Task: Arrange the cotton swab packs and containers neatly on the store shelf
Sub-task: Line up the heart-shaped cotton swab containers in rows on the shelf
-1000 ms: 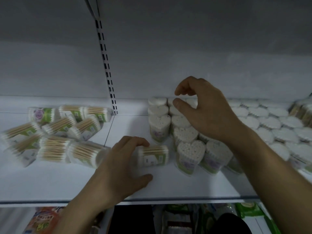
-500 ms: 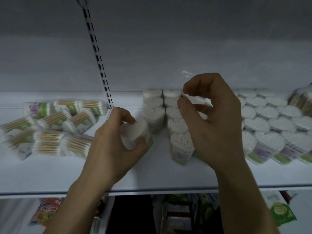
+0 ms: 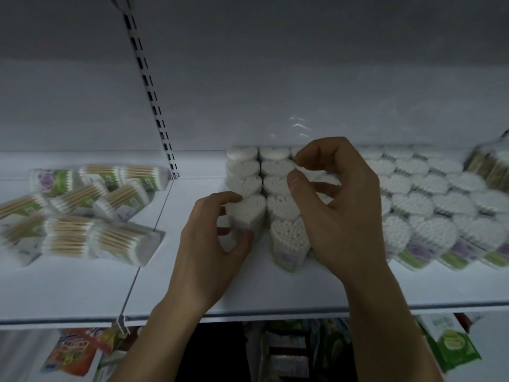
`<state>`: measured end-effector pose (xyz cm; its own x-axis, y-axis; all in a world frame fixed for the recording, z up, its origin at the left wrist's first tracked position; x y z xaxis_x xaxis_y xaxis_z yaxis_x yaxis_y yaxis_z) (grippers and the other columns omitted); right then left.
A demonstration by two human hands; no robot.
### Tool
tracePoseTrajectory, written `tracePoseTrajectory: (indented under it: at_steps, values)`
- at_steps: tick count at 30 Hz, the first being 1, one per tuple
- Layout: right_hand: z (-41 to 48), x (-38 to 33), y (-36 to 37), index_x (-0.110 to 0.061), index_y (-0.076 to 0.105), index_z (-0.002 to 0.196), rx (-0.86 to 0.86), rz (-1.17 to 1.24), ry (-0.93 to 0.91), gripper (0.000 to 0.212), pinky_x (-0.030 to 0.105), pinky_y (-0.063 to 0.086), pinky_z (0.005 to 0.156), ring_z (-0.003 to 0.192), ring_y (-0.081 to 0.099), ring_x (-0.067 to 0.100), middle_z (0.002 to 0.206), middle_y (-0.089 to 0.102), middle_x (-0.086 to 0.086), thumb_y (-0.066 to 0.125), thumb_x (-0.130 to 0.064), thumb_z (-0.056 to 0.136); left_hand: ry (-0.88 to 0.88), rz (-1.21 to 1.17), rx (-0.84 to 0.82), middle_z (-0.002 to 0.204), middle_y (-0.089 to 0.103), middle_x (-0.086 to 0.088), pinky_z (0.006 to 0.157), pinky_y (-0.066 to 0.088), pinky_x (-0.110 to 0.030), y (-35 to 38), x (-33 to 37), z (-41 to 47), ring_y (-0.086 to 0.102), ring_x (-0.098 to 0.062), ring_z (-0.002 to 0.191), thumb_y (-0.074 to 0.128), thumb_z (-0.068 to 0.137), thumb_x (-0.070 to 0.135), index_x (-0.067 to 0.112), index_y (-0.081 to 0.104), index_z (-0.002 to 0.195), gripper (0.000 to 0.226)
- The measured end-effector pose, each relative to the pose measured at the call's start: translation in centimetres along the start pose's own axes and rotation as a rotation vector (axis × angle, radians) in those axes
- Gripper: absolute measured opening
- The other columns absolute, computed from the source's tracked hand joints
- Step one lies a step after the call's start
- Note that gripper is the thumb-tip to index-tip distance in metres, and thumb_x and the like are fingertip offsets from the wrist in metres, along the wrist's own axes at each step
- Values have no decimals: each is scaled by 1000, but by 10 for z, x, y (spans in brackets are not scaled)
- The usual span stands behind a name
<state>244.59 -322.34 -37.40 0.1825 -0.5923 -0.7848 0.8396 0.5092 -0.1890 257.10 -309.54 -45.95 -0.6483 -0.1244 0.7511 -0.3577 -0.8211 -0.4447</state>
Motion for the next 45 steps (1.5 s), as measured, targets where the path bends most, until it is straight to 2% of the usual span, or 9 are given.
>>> tracePoseTrajectory:
  at_steps: [6,11,16,20,23,27,32,39,45]
  values:
    - [0,-2,3,-22,61,101,-5,4,-10,17,42,56,85,105,61,10,99,63,-16,66,-11,89,-62,-51,-3,122,64,23,86,57,-22,3,0,0,64,2,111,83,82,20,37,48,131,63]
    - [1,-7,11,-23,61,100,-14,-10,-27,15,43,56,85,104,62,10,98,64,-16,65,-16,88,-96,-97,-56,127,60,27,92,59,-35,-2,1,0,61,2,117,84,81,23,35,44,141,73]
    - [4,-13,33,-23,60,100,-84,-17,-55,18,39,55,86,104,62,9,99,63,-15,67,-9,90,-2,198,-20,132,58,16,96,48,-24,-54,6,-7,55,0,119,76,86,37,27,53,140,60]
    - [0,-20,73,-28,60,103,-241,1,-68,21,32,54,85,103,61,9,102,63,-15,68,-13,90,35,415,60,117,59,14,85,39,-22,-121,-1,-15,56,-9,108,66,88,32,25,64,123,36]
    - [-10,-21,111,-30,59,107,-430,5,-72,23,24,50,86,105,59,6,106,62,-16,68,-17,92,42,572,69,120,66,3,89,37,-24,-162,-17,-19,58,-22,111,61,86,20,20,65,121,35]
    - [-26,-19,157,-34,54,107,-639,-60,-92,25,20,43,83,104,55,2,107,59,-19,70,-24,91,-65,761,-38,136,58,-3,92,49,-48,-196,-47,-20,53,-37,120,50,76,18,26,57,134,59]
    - [-38,-13,200,-39,49,122,-833,-304,-103,53,39,48,91,105,57,17,112,59,-14,77,-48,77,-130,846,-197,153,42,-1,91,51,-54,-199,-82,-22,44,-37,134,57,79,25,34,42,146,69]
    - [-39,-2,189,-45,40,144,-742,-458,-166,60,36,48,85,101,53,16,107,51,-6,62,-35,90,-79,725,27,128,47,-8,80,56,-49,-186,-91,-21,54,-37,106,71,76,11,32,53,134,64]
    - [-44,-13,130,-34,52,103,-481,-204,-114,30,12,39,70,89,52,2,107,48,-9,74,-34,83,-175,586,95,131,53,-10,80,56,-44,-175,-96,-29,61,-36,107,82,78,21,30,58,137,65]
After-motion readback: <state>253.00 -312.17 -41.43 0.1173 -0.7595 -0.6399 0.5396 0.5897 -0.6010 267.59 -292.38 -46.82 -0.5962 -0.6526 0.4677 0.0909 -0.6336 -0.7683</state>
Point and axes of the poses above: each hand's wrist, its own z-axis towards the middle knuckle, its own y-axis out of the palm, x = y × z, the point moved 1 cm from there along z, towards the middle knuckle
